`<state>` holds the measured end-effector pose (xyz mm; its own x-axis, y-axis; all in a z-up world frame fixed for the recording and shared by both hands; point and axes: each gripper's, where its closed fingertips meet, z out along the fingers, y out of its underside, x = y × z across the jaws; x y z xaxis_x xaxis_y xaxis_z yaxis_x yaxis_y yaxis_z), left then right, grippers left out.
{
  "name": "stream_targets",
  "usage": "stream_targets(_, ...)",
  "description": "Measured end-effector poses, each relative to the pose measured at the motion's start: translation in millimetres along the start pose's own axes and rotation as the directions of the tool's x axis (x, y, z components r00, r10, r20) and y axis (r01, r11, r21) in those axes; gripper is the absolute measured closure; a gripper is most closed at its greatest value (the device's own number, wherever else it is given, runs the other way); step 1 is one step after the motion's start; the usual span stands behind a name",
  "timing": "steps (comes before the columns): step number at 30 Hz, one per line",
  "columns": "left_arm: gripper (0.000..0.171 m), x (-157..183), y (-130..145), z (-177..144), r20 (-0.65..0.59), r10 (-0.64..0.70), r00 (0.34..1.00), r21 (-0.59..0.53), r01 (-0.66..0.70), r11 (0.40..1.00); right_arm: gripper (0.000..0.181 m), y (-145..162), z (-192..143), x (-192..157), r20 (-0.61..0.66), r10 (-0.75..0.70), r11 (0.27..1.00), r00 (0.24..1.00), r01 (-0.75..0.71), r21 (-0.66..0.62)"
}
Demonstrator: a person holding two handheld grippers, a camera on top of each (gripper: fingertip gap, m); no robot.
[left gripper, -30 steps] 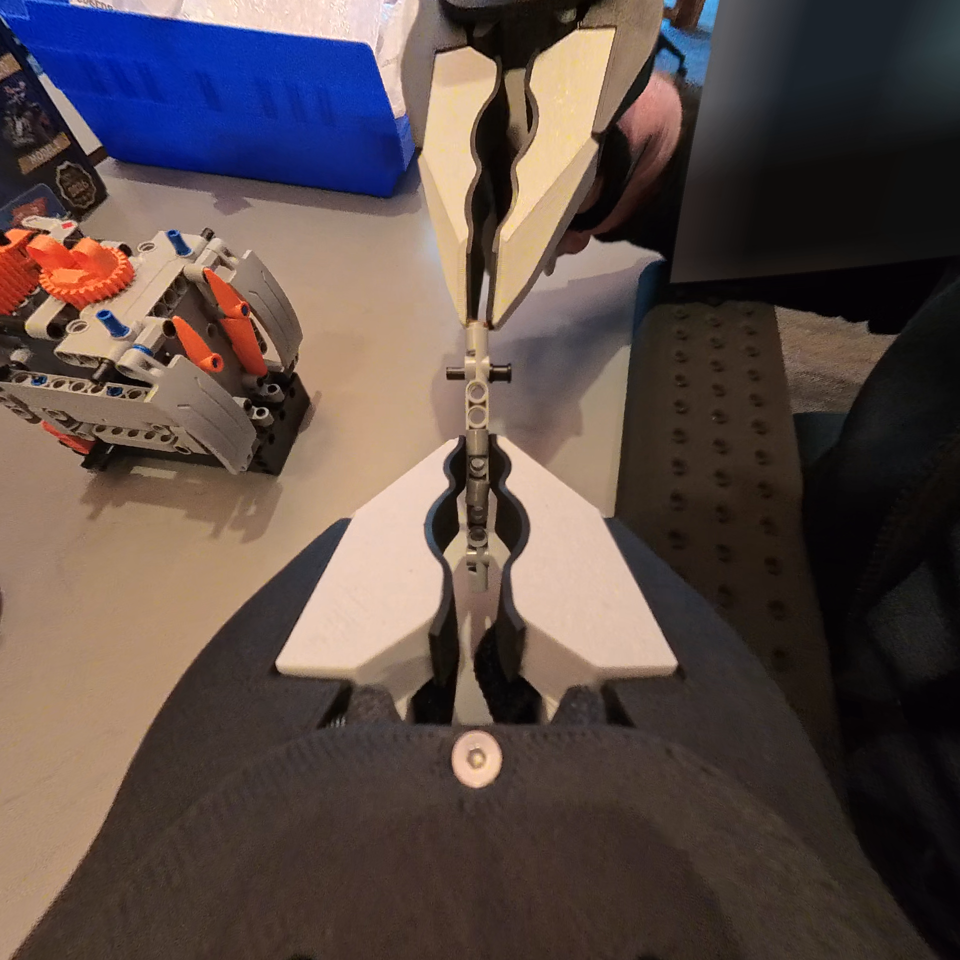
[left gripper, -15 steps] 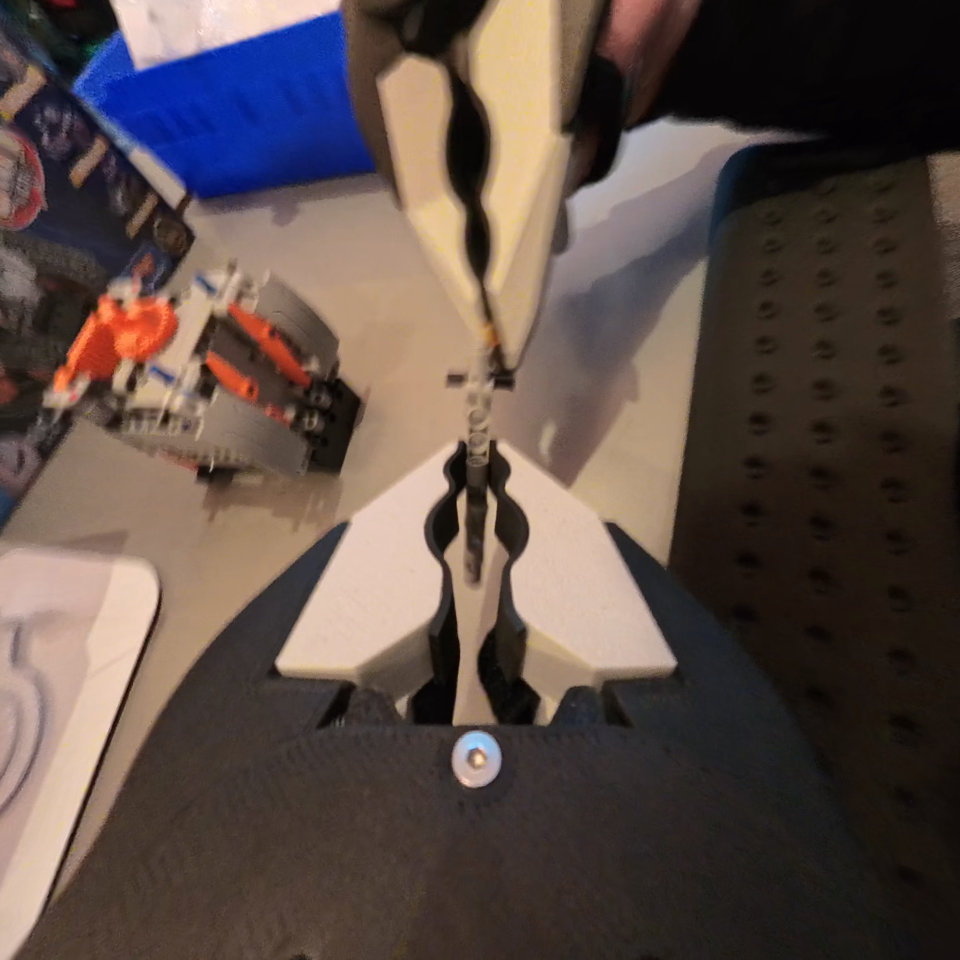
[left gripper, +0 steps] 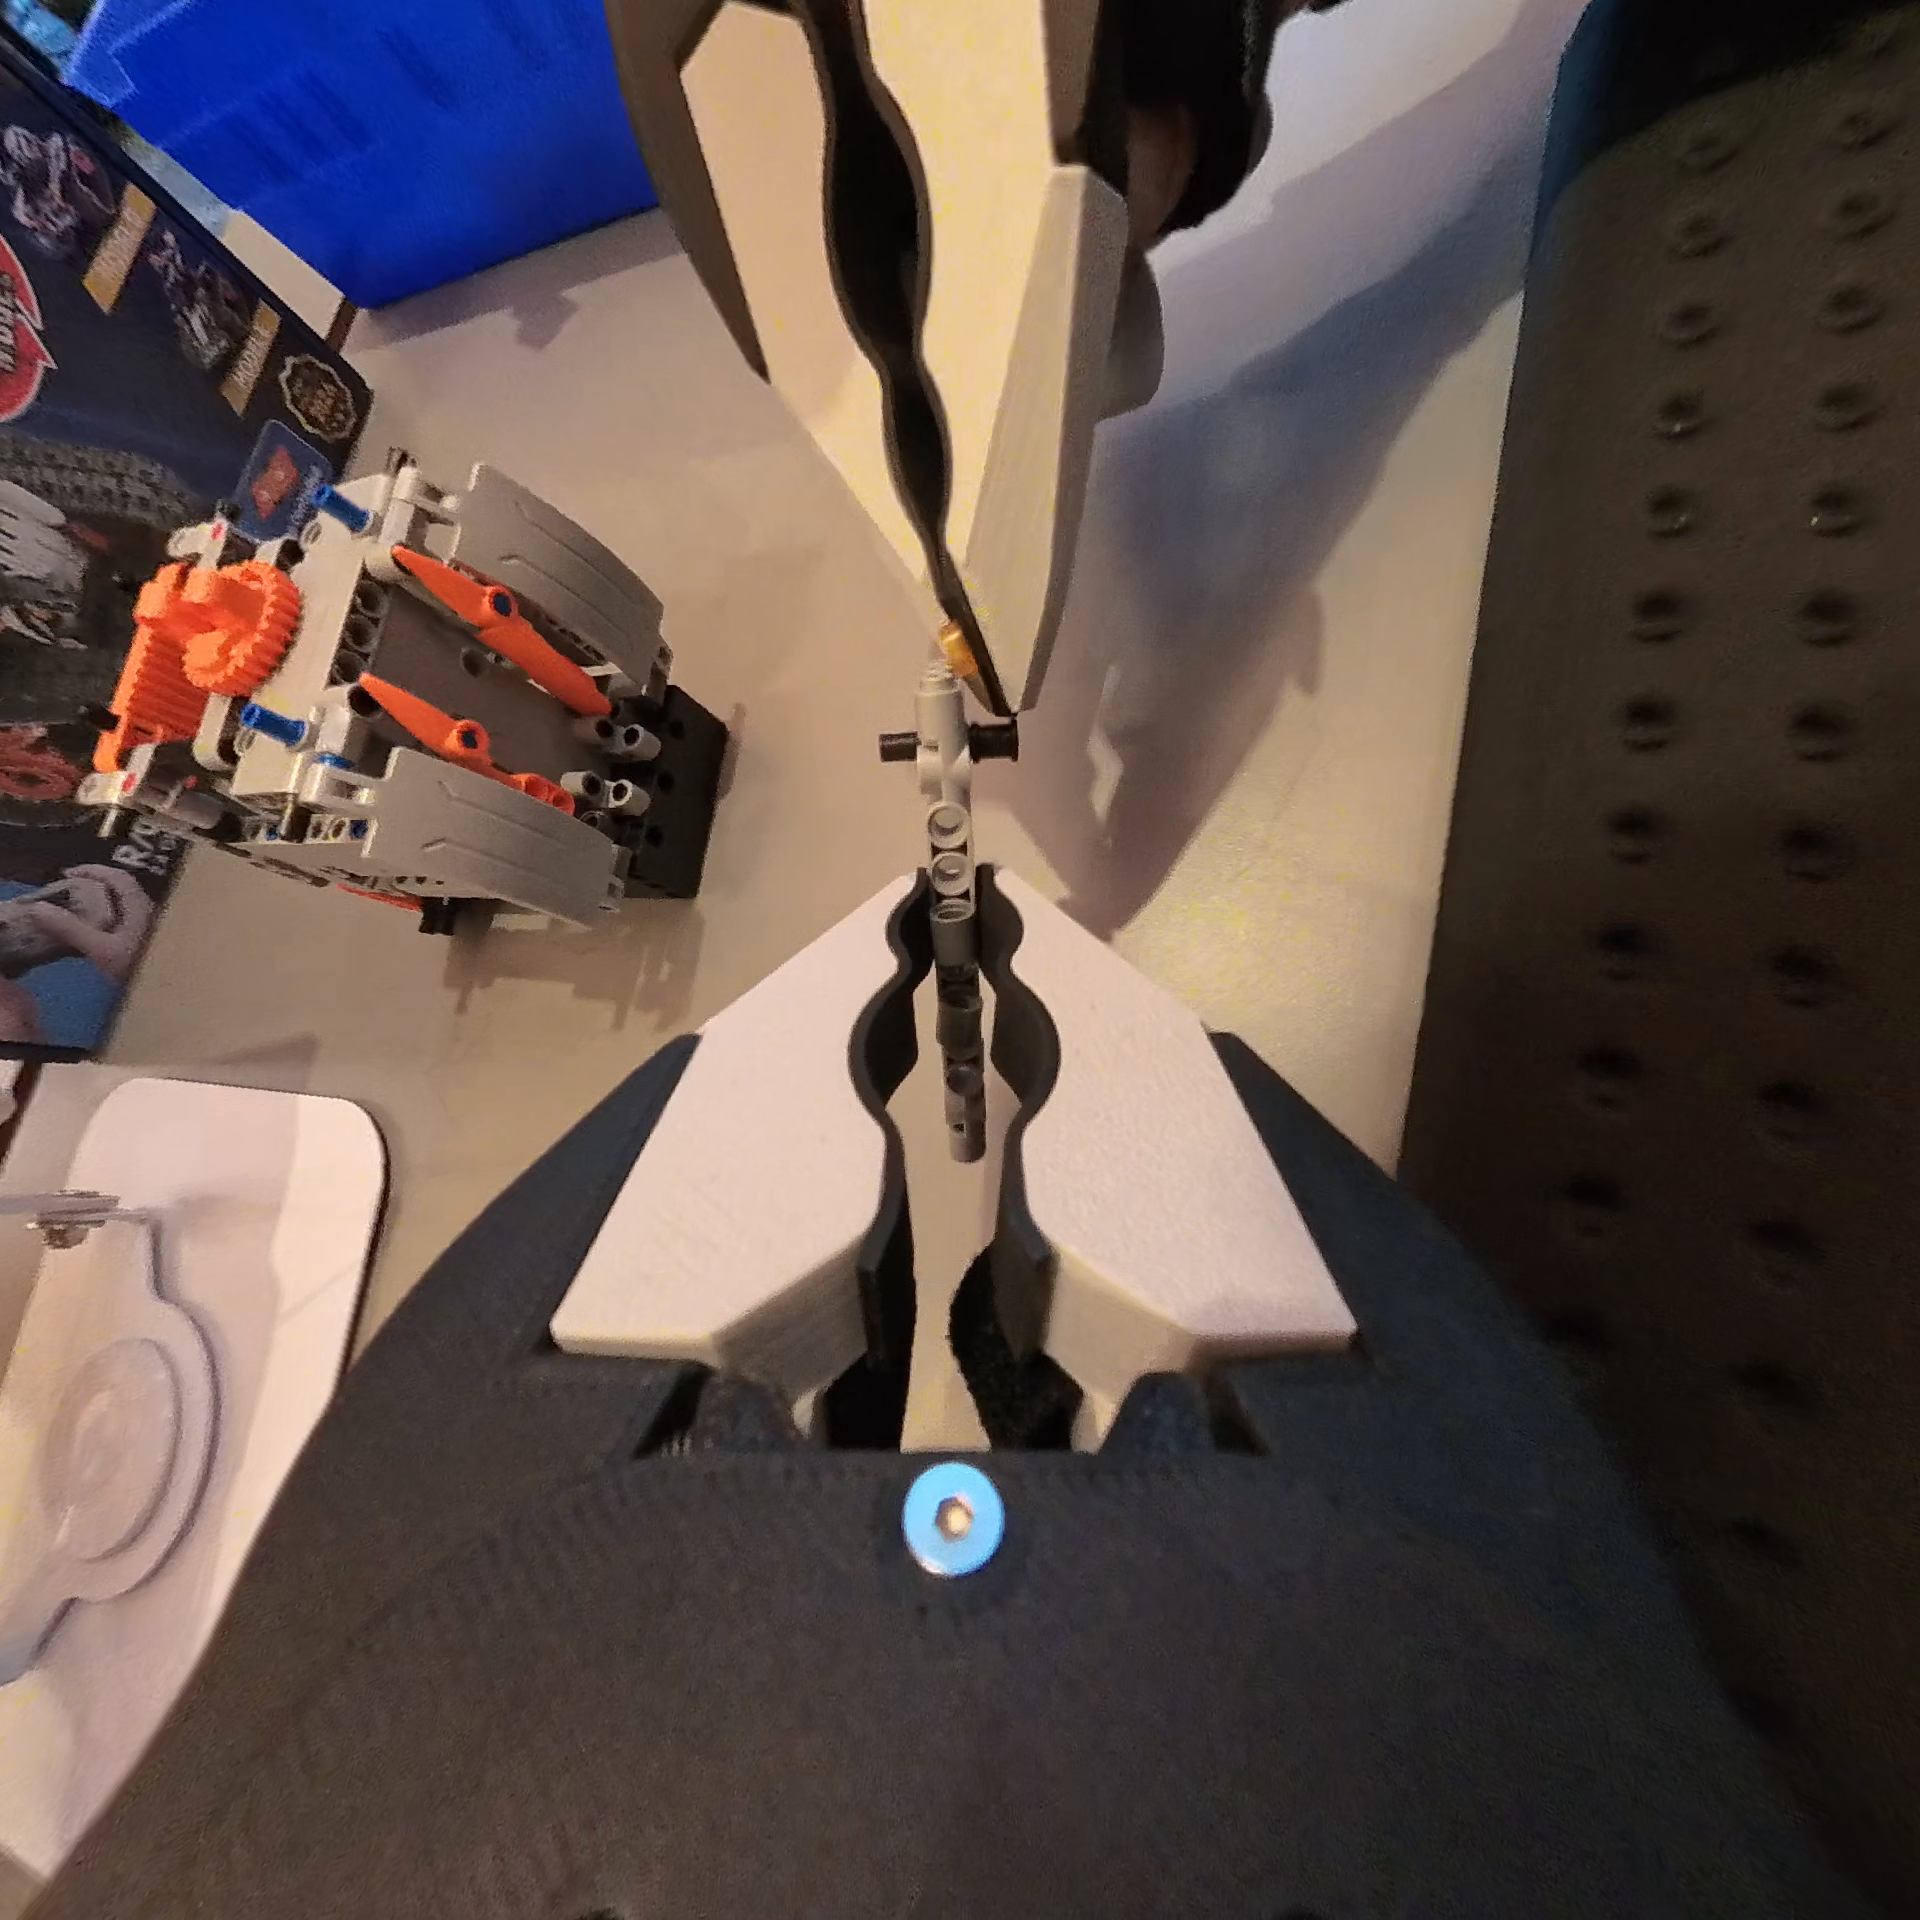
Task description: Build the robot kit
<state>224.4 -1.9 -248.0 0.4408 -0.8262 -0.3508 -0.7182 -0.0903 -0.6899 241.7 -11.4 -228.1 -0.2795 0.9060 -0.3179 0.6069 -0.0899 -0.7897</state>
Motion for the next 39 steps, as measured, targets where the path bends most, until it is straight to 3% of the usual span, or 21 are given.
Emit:
stream_targets(12,0.167,2.2,7.9,6.2,0.059,0.159,0.986,-0.088,-0.153,0.984,0.181,8.7,5.2,-3.4,0.094,0.121,0.992,0.988,-0.118,-0.040)
stream_targets(18,0.166,2.5,4.1,5.2,0.049,0.132,0.990,-0.056,-0.130,0.990,0.181,9.7,4.6,-3.8,0.095,0.119,0.992,0.988,-0.115,-0.041)
stream_targets(32,0.166,16.2,17.2,13.1,-0.043,0.122,0.992,-0.108,-0.126,0.986,0.181,30.6,6.5,-2.2,0.075,0.131,0.989,0.989,-0.125,-0.079)
stream_targets(39,0.166,15.0,20.4,12.3,-0.062,0.089,0.994,-0.119,-0.096,0.988,0.181,44.8,-42.1,17.1,-0.096,0.178,0.984,0.979,-0.178,0.006)
